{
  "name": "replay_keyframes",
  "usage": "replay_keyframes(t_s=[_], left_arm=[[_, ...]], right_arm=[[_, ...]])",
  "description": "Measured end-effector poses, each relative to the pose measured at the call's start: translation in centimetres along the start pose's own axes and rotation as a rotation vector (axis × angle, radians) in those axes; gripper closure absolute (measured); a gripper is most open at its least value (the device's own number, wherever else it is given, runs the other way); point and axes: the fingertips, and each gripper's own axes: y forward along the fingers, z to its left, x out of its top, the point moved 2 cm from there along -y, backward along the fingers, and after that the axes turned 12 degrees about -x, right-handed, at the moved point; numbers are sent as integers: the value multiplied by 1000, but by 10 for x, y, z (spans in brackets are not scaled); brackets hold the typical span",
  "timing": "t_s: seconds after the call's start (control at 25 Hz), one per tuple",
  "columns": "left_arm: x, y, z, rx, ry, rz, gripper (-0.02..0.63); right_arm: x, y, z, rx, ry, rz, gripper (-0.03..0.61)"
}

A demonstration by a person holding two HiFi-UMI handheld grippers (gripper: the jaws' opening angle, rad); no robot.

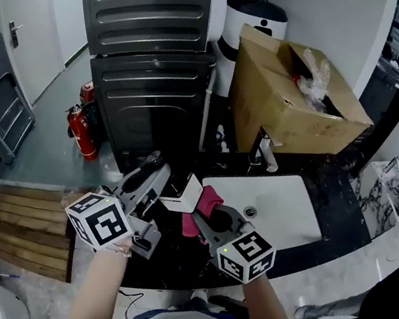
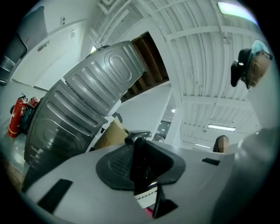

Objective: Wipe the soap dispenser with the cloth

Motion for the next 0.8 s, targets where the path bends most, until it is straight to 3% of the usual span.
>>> replay_keyframes(t_s=[0.24,0.4,0.6,0.8], left_arm=[[9,11,-7,-9,57,27,525],[11,12,-18,-30,74,55,525],[16,13,-31,-80,7,50,525],[21,13,-38,-92,-44,36,523]], right_arm=[[7,-20,27,93,-53,-30,531],[4,-22,19,61,-35,-27,531],[8,-3,-7,-16,1,-32,531],[19,14,-5,-1,-15,-40,531]])
